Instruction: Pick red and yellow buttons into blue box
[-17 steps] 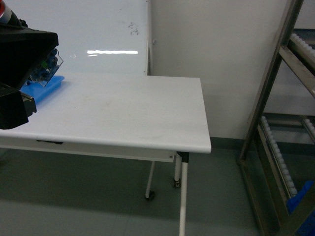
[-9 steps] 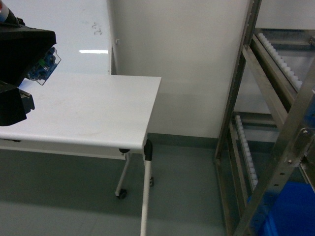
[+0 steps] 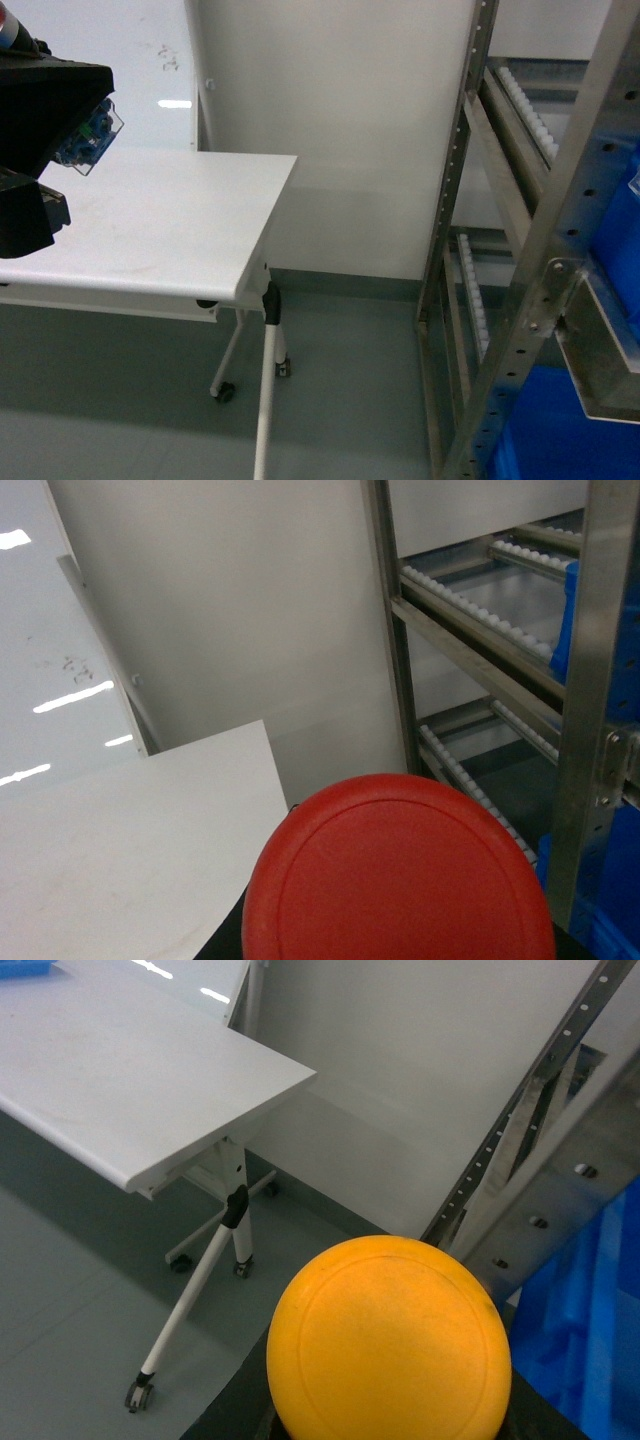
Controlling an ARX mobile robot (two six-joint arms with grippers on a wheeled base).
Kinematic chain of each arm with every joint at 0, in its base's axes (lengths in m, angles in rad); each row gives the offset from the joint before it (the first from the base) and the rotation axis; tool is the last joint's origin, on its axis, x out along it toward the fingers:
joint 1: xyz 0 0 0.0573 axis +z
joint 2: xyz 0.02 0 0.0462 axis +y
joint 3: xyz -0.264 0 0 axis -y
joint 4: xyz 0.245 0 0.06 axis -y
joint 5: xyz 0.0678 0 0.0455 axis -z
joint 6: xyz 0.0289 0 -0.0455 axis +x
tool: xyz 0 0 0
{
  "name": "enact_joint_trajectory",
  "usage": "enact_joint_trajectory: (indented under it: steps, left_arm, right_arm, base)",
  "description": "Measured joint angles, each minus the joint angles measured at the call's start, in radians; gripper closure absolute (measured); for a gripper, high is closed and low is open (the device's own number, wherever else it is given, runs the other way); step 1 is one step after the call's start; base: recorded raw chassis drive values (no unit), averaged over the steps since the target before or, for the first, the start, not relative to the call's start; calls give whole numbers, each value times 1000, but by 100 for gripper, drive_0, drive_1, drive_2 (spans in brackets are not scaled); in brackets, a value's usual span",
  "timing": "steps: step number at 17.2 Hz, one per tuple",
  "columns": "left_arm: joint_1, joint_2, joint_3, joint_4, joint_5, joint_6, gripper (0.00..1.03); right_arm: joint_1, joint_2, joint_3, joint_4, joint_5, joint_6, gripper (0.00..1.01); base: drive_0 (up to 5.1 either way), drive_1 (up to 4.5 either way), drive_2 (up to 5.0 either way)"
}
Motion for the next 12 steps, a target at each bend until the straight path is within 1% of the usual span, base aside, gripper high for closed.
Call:
enact_joint_trajectory:
  steps: [12]
  left_arm:
    - [0,0,0,3,0,0,79]
  right_arm:
    - [0,0,0,4,0,0,75]
  base:
    - [489,-241,-241]
